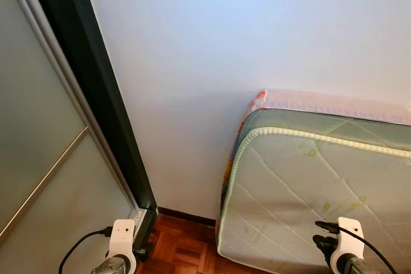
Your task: Clean up the room
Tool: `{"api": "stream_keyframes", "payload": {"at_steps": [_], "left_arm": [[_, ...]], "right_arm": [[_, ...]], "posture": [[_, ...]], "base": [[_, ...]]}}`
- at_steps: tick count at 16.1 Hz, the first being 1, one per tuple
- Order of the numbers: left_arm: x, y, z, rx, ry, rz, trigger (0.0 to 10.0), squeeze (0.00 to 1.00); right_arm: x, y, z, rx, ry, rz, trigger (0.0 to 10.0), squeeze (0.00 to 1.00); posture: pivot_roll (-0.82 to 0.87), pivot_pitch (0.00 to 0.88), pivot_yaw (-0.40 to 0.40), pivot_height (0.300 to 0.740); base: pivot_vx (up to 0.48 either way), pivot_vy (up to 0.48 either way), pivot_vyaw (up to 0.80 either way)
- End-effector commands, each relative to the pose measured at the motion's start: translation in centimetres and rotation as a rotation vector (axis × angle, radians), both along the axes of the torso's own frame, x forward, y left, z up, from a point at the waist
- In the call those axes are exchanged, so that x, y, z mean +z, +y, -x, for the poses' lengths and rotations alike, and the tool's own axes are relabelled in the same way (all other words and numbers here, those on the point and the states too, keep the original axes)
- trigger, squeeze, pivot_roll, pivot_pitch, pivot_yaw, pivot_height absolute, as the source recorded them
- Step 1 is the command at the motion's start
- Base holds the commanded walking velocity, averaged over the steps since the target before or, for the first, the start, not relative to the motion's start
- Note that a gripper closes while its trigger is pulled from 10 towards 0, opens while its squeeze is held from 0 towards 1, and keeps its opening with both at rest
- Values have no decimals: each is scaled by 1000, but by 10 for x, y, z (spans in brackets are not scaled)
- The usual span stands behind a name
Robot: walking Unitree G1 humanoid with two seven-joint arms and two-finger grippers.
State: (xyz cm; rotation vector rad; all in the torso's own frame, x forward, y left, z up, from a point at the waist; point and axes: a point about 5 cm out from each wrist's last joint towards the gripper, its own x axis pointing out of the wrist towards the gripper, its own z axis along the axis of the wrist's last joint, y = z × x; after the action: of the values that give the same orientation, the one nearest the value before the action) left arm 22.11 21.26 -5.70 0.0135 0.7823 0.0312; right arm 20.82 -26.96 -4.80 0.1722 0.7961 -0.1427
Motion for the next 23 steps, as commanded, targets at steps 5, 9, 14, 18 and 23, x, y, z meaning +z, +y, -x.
{"api": "stream_keyframes", "payload": {"at_steps": [5,9,14,18,23], "left_arm": [[-5,13,12,14,41,-18,10000,0],[-6,0,9,12,40,-12,10000,0],[-5,-6,4,8,41,-11,10000,0],[0,-5,-4,17,19,-10,10000,0],[-1,16,5,61,36,-15,10000,0]], "right_arm": [[1,-3,-1,16,5,9,10000,0],[2,-3,-1,23,5,8,10000,0],[2,-2,-1,30,5,9,10000,0],[4,-3,-3,46,-14,19,10000,0],[4,-2,-4,55,-22,18,10000,0]], "posture": [[-60,0,1,740],[-60,0,1,740],[-61,0,2,740],[-60,0,1,740],[-60,0,1,740]], "base": [[0,0,-800],[0,-360,-800],[0,0,-800],[0,0,-200],[0,0,0]]}}
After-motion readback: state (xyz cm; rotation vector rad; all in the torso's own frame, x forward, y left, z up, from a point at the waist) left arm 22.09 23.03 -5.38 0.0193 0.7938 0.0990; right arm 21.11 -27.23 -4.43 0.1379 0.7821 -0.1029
